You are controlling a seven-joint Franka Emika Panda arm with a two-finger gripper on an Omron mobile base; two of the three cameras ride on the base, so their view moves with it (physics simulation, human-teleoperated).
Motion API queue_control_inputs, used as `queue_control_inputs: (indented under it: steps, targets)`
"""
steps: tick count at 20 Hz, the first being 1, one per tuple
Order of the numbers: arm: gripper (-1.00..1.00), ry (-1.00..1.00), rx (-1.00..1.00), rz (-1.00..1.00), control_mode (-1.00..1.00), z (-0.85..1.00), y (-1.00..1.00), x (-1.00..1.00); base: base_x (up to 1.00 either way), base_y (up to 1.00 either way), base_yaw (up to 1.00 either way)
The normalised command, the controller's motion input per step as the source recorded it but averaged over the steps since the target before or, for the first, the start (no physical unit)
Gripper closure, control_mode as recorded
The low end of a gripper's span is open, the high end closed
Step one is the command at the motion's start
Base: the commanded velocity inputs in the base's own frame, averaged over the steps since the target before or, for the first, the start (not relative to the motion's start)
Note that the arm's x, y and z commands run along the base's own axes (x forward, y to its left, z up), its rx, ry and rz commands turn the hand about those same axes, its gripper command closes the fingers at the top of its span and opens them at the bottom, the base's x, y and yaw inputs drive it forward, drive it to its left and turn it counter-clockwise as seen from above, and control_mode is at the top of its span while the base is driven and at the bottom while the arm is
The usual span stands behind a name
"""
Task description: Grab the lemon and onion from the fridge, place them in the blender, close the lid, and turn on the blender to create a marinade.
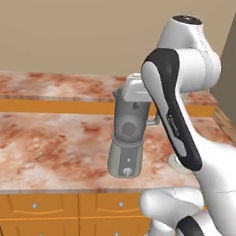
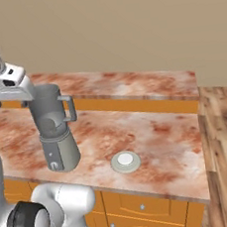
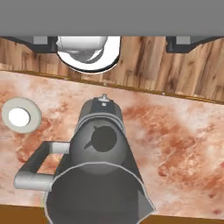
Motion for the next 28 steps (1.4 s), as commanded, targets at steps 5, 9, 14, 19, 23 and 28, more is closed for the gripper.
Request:
queue_control_inputs:
  steps: [5,9,14,19,23,28]
  targets:
    - [-1.00,-0.17,0.00,0.00,-1.00,0.34,-0.06,-0.85,0.00,0.00,0.00]
    - [-1.00,-0.04,0.00,0.00,-1.00,0.18,-0.03,-0.81,0.00,0.00,0.00]
    - [-1.00,0.00,0.00,0.00,-1.00,0.00,-0.16,-0.81,0.00,0.00,0.00]
    - [-1.00,0.00,0.00,-0.05,-1.00,0.00,-0.34,-0.77,0.00,0.00,0.00]
    - [-1.00,0.00,0.01,-0.18,-1.00,-0.13,-0.59,-0.80,0.00,0.00,0.00]
    - [-1.00,0.01,0.00,-0.25,-1.00,-0.25,-0.93,-0.16,0.00,0.00,0.00]
